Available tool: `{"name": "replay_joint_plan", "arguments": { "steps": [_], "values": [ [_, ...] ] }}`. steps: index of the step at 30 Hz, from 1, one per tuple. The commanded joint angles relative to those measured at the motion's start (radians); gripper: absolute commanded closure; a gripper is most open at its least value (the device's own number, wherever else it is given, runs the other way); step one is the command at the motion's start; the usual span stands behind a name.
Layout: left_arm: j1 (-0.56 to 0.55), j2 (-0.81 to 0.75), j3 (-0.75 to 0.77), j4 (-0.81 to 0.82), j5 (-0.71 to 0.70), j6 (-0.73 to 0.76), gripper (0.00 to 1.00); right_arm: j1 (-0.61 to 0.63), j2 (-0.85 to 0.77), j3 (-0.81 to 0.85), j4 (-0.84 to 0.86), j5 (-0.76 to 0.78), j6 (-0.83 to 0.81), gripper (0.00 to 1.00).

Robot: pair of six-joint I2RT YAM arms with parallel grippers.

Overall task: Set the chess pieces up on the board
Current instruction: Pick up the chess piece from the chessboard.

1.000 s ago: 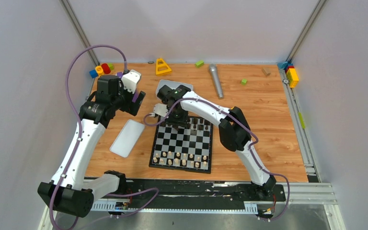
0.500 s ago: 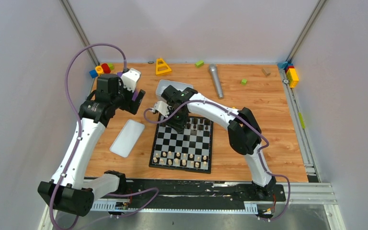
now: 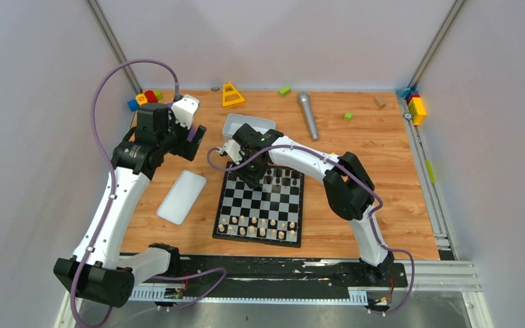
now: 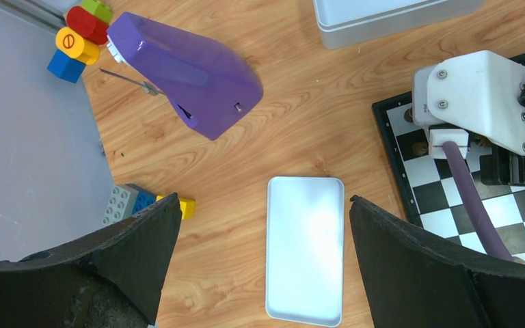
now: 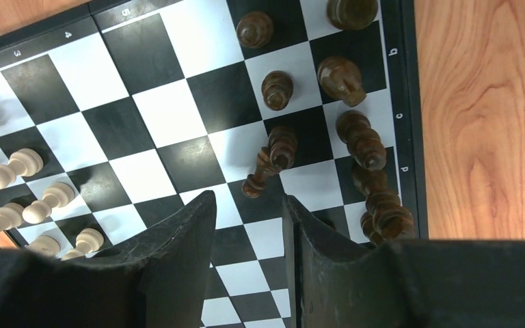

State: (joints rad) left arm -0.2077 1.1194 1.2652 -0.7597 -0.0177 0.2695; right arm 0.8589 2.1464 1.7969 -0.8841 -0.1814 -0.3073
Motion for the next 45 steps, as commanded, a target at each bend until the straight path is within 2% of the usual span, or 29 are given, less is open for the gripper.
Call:
{"name": "replay_joint_plan", "arguments": {
  "steps": [1,32,37,45],
  "values": [
    [0.007,-0.008,0.031,0.017,-0.014,-0.019,0.0,-0.004,-0.012,0.007,0.056,0.013,0.04,0.59],
    [0.006,-0.015,0.021,0.016,-0.009,-0.016,0.0,-0.005,0.048,-0.011,0.065,0.002,0.05,0.7],
    [0.005,-0.017,0.02,0.014,-0.009,-0.016,0.0,-0.005,0.049,-0.009,0.065,0.003,0.048,0.77],
    [0.006,-0.019,0.018,0.014,-0.006,-0.015,0.0,-0.006,0.021,-0.024,0.057,0.027,0.035,0.94]
  ]
}}
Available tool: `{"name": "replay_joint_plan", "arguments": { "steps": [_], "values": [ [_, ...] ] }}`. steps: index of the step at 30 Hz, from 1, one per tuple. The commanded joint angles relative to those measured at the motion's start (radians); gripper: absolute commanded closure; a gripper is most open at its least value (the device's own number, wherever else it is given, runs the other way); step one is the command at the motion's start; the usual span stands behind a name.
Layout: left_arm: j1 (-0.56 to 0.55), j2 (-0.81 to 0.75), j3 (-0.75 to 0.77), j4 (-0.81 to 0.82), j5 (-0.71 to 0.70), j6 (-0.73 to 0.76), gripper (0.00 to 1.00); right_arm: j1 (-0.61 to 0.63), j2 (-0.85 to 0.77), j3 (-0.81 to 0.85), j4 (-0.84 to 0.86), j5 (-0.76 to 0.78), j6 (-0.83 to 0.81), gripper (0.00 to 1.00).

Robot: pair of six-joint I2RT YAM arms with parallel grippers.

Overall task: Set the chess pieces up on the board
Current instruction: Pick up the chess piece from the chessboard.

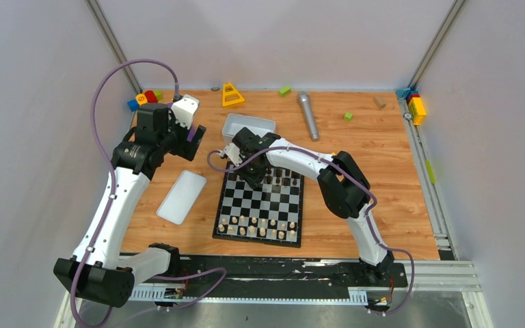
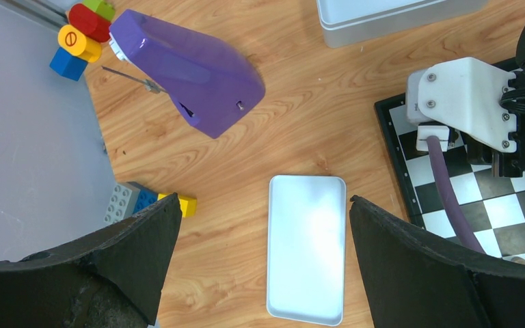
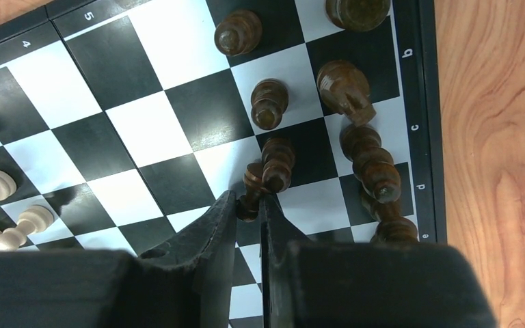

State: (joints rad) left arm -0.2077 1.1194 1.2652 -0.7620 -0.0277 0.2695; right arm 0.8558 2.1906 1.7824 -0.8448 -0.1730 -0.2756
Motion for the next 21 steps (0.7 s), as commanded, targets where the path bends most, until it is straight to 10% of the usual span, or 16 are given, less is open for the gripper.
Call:
{"name": "replay_joint_plan", "arguments": {
  "steps": [1,21],
  "values": [
    [0.006,-0.02,0.017,0.016,0.004,-0.014,0.0,-0.003,-0.031,-0.015,0.015,0.024,0.002,0.95],
    [0.006,-0.043,0.019,0.012,-0.002,-0.017,0.0,0.012,-0.095,0.069,-0.285,0.039,-0.22,1.0]
  ]
}}
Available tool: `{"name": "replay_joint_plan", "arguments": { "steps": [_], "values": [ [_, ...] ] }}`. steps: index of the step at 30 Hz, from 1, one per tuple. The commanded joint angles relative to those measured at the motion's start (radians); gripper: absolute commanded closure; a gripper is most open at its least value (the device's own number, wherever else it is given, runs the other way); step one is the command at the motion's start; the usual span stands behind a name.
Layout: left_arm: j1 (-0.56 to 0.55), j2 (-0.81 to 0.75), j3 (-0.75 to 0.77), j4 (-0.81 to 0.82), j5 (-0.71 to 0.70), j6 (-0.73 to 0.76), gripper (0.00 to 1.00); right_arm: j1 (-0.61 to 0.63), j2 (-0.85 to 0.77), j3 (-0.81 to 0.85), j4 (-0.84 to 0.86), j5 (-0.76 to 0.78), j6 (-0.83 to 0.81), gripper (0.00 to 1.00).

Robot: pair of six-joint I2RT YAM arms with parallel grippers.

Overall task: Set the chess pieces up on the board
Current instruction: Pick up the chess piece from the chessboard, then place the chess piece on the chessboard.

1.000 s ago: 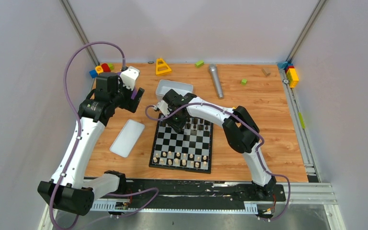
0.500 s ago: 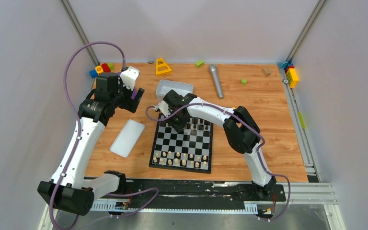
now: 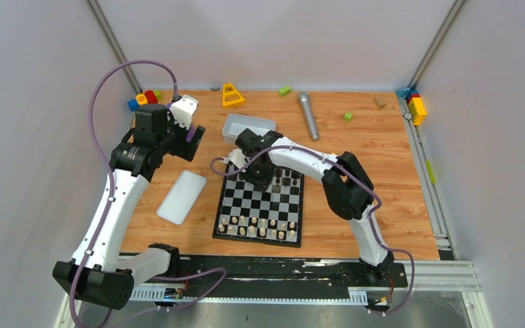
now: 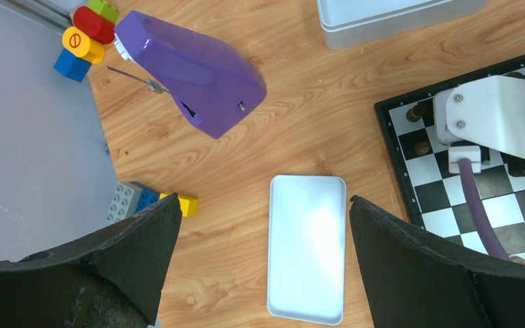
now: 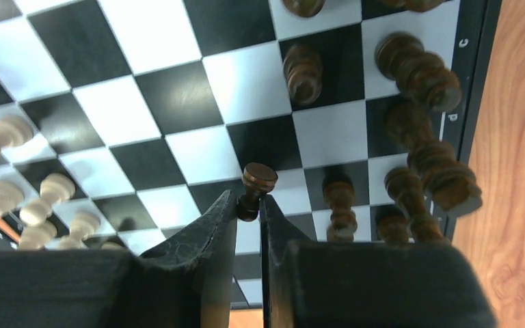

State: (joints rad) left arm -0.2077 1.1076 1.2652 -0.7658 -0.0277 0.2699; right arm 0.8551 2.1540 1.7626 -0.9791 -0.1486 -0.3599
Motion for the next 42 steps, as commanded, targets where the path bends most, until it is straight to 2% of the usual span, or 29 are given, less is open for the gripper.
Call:
{"name": "replay_joint_plan", "arguments": {
  "steps": [1,7,13,23,33,42],
  "values": [
    [0.005,-0.033,0.019,0.016,-0.003,-0.02,0.0,0.018,-0.059,0.103,-0.185,0.023,-0.163,1.0],
    [0.007,-0.033,0.035,0.013,-0.005,-0.018,0.0,0.048,-0.034,0.179,-0.41,0.066,-0.29,0.99],
    [0.007,-0.029,0.041,0.005,0.004,-0.02,0.0,0.055,-0.011,0.18,-0.552,0.114,-0.363,0.96],
    [0.007,-0.022,0.039,0.004,0.013,-0.017,0.0,0.067,-0.027,0.029,-0.558,0.255,-0.429,0.94],
    [0.007,-0.023,0.023,0.009,0.012,-0.014,0.0,0.072,0.011,0.025,-0.558,0.27,-0.439,0.9],
    [0.006,-0.03,0.011,0.013,0.01,-0.012,0.0,0.074,0.07,0.053,-0.557,0.264,-0.439,0.91]
  ]
}}
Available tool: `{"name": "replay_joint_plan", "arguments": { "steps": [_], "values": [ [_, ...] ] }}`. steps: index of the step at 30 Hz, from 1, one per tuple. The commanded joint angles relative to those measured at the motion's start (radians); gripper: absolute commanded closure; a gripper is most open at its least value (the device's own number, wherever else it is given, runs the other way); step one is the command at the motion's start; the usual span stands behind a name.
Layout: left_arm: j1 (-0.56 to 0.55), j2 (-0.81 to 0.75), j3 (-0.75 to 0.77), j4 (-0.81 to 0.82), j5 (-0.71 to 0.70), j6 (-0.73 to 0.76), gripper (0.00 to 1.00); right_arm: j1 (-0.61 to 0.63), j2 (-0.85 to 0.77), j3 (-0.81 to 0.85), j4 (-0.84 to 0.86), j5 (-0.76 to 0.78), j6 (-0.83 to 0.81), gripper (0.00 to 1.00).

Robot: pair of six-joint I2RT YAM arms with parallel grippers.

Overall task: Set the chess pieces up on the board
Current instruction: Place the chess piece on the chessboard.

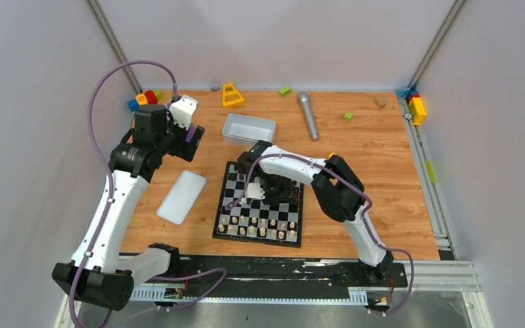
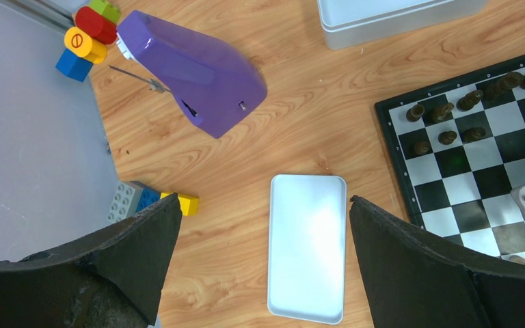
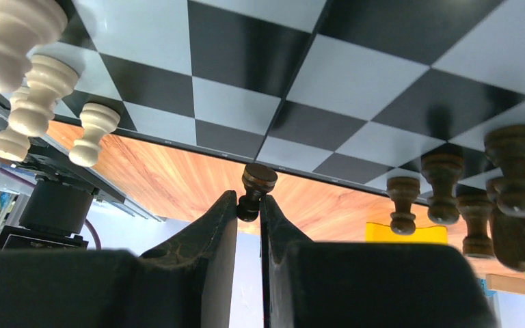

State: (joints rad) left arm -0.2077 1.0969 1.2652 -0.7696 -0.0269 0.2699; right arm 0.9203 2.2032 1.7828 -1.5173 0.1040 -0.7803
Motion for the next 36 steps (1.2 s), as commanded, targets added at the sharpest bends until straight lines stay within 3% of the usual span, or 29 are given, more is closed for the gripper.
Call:
{"name": "replay_joint_plan", "arguments": {
  "steps": [1,36],
  "values": [
    [0.007,-0.021,0.01,0.017,0.008,-0.011,0.0,0.008,0.027,0.037,-0.02,0.012,-0.019,0.91],
    [0.007,-0.035,-0.006,0.022,0.007,-0.003,0.0,0.005,0.073,0.122,-0.019,0.044,0.009,0.69]
  ]
}}
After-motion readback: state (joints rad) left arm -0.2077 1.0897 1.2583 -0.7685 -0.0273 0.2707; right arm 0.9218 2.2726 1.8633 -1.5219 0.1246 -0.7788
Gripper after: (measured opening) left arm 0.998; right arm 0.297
